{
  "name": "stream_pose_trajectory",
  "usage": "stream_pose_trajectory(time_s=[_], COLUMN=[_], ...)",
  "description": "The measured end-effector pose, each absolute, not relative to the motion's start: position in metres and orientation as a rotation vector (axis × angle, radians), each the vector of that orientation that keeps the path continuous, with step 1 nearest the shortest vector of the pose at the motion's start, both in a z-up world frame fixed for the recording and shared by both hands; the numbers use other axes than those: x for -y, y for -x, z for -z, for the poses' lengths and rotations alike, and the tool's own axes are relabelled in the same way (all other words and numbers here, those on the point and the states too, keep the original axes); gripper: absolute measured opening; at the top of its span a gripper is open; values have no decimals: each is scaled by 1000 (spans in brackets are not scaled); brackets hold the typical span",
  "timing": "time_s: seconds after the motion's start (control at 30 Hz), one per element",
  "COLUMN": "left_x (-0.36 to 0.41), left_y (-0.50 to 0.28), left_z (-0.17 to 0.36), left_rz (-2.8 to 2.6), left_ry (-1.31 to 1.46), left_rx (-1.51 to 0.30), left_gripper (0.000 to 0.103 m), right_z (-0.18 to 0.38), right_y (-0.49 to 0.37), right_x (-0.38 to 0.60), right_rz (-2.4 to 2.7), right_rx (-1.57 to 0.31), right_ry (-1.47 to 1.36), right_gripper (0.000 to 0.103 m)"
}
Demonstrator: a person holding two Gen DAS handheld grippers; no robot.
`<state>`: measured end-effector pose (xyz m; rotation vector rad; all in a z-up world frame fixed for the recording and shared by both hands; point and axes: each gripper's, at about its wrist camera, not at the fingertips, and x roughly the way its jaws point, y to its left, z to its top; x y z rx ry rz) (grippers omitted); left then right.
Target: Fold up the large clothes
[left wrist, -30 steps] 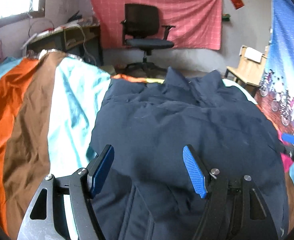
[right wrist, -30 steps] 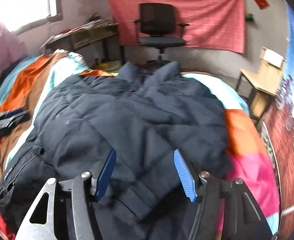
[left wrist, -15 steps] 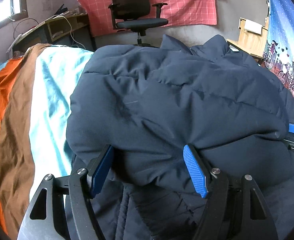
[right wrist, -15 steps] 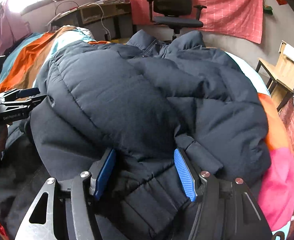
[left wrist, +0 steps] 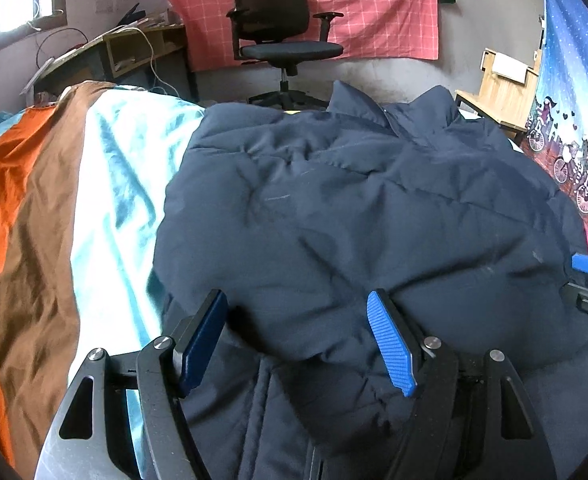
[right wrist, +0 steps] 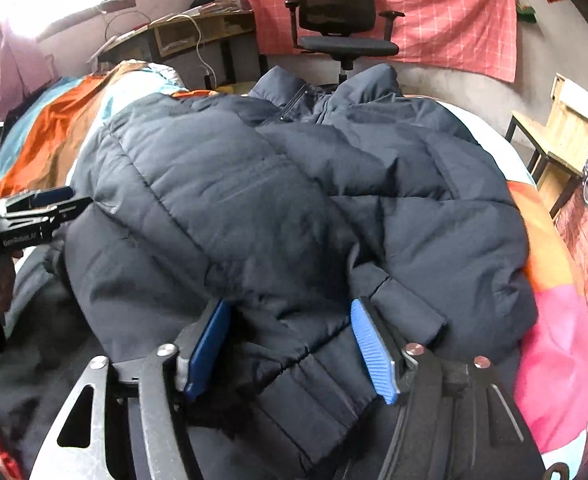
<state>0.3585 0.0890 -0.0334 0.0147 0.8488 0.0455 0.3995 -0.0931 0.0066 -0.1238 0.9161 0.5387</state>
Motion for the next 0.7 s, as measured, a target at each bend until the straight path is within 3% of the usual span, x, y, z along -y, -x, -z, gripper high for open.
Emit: stream_pose_trajectory(time_s=[0.07, 0.17, 0.23, 0.53, 0.6, 0.7], left_x=[-89, -88, -87, -91, -95, -100], left_y=[-354, -350, -348, -351, -354, -359], left_z=[26, 16, 8, -25, -33, -49], left_rz=[-51, -57, -51, 28, 74, 136], left_ry=[-17, -7, 6, 92, 122, 145], left_rx=[-851, -853, -843, -847, -860, -847], left_gripper=[67, 70, 82, 91, 99, 101], right_z=[-17, -30, -37, -71, -84, -102], right_y=[-395, -389, -386, -383, -384, -381], right_x=[97, 98, 97, 106, 111, 118], right_rz=[-524, -507, -497, -434, -416, -385], right_rx=[-896, -882, -885, -917, -941, -960], right_ry=[117, 115, 110, 5, -27, -39], right_gripper=[78, 84, 85, 91, 93, 101])
